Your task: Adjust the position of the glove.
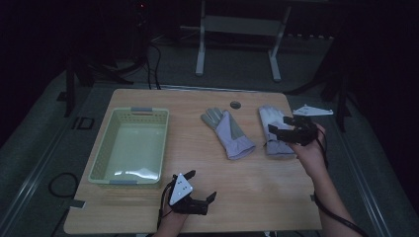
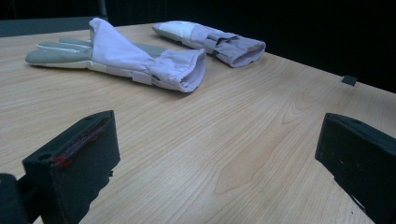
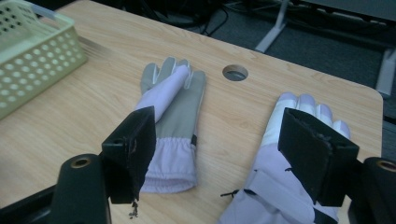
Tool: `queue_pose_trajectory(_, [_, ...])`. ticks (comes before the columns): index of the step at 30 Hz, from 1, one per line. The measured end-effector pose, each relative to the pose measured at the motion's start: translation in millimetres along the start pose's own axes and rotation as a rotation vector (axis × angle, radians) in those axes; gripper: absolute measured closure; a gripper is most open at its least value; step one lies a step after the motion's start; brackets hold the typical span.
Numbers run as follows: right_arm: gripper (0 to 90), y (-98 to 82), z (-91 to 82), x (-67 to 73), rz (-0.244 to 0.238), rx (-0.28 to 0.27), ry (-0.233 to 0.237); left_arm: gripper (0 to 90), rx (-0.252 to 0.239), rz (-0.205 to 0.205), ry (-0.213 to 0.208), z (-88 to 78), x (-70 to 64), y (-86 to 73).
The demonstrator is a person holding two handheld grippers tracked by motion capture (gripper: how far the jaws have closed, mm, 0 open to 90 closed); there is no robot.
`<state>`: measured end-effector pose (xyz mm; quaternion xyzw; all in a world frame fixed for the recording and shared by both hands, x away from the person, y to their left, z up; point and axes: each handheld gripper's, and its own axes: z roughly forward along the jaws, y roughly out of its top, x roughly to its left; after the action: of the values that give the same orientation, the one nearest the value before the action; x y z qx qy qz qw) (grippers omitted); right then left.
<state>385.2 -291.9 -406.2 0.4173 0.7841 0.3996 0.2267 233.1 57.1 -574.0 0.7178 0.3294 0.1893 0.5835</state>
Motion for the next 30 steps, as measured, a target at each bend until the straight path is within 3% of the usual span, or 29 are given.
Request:
queue_pose_trajectory(7, [32.5,8.4,26.7,9.7,-0.022,0.040,0.048,0.0,0.000,-0.001,-0.004,0.0,0.2,0.0])
queue_pose_trajectory(18, [39.1,12.7,69.8,26.8,-0.072,0.086,0.086,0.0,0.001,0.005,-0.009,-0.1,-0.6,0.0])
queue_pose_trajectory(30, [40.9,7.1,122.0,28.8,-0.071,0.171,0.106,0.0,0.000,0.002,-0.015,-0.1,0.1,0.0])
